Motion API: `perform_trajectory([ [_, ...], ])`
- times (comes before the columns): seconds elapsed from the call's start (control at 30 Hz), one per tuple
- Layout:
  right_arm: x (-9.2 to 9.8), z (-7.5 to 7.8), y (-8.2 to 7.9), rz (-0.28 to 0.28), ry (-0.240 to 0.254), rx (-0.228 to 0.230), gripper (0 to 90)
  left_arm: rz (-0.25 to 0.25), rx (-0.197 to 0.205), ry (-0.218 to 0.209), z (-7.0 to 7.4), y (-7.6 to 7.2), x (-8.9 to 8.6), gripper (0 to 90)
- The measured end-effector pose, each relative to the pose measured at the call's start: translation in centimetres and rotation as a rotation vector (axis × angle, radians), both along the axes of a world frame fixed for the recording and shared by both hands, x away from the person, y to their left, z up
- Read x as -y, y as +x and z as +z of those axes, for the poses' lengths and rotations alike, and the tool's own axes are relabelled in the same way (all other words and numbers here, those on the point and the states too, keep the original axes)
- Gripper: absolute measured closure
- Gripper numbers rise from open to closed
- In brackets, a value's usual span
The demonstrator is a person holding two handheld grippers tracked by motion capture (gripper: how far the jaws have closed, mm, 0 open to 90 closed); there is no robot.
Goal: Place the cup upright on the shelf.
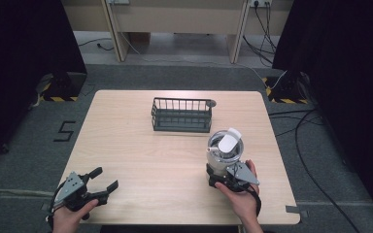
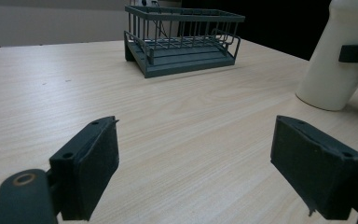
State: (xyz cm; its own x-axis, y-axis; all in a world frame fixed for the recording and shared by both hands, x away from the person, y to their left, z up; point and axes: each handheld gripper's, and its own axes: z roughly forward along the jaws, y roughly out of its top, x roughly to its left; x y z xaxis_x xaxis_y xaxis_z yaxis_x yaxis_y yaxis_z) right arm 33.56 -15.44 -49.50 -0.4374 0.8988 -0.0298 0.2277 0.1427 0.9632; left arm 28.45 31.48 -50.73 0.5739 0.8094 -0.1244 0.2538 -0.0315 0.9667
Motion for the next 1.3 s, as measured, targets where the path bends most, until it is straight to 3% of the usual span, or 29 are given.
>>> perform_trajectory([
  [0.43,-0.5,0.6,0.5,0.015,-0.017,-0.023,11.2,0.003,0.0,-0.008,0.0,0.0,-0.1,14.5],
  [0.87,-0.9,2.0,1.3,0.007,0.012,-0.019,11.2,0.009,-0.001,-0.013,0.0,0.0,-0.2,14.5],
  [0.97,-1.0,2.6,1.8,0.007,-0.003,0.005,11.2,0.009,-0.001,-0.014,0.0,0.0,-0.2,14.6],
  [1.3,-1.4,3.6,2.8,0.006,0.0,0.018,11.2,0.008,-0.002,-0.018,0.0,0.0,-0.2,14.6],
])
